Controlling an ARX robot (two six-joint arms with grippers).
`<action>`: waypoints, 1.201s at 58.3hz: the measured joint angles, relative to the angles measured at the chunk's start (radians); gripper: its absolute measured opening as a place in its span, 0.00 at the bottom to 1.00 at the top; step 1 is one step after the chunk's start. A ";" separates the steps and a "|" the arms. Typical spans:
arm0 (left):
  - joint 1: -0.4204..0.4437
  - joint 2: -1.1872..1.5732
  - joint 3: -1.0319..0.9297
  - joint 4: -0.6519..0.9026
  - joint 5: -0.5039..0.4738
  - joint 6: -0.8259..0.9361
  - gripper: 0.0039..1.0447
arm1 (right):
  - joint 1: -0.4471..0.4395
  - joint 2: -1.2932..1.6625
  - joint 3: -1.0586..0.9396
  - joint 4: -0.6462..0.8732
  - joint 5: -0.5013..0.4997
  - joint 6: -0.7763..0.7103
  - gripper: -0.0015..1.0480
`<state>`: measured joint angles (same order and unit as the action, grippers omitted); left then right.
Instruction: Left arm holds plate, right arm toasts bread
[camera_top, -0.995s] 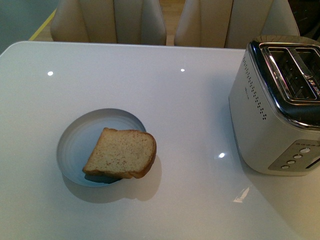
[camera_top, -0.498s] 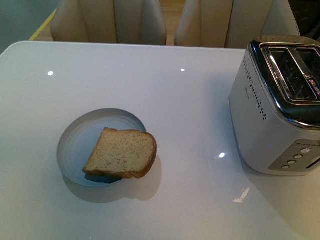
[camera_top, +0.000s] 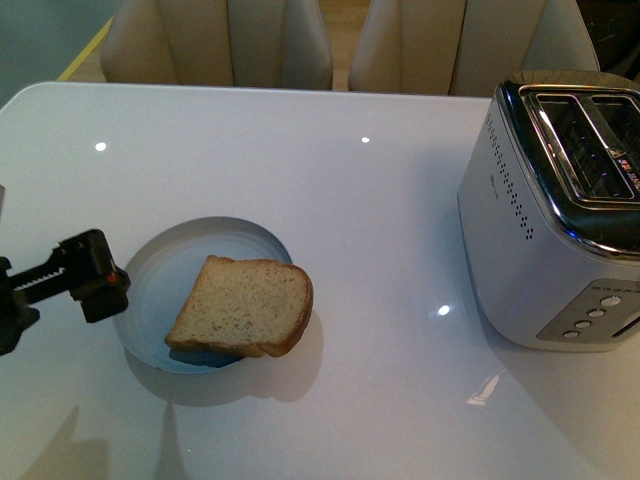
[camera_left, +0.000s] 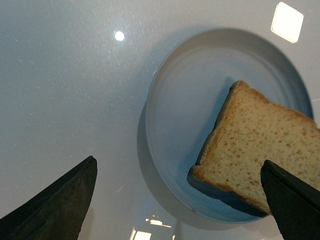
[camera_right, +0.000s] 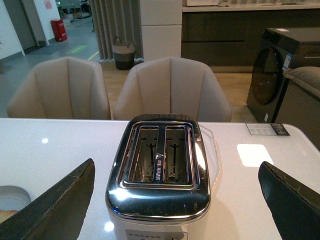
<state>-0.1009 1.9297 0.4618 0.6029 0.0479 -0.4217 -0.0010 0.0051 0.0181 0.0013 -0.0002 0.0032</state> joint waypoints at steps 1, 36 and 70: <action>-0.002 0.020 0.008 0.002 0.003 -0.005 0.93 | 0.000 0.000 0.000 0.000 0.000 0.000 0.91; -0.018 0.383 0.266 -0.063 -0.003 -0.141 0.93 | 0.000 0.000 0.000 0.000 0.000 0.000 0.91; 0.011 0.415 0.243 -0.009 0.114 -0.331 0.03 | 0.000 0.000 0.000 0.000 0.000 0.000 0.91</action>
<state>-0.0895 2.3451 0.7048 0.5938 0.1623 -0.7528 -0.0010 0.0051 0.0181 0.0013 -0.0002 0.0032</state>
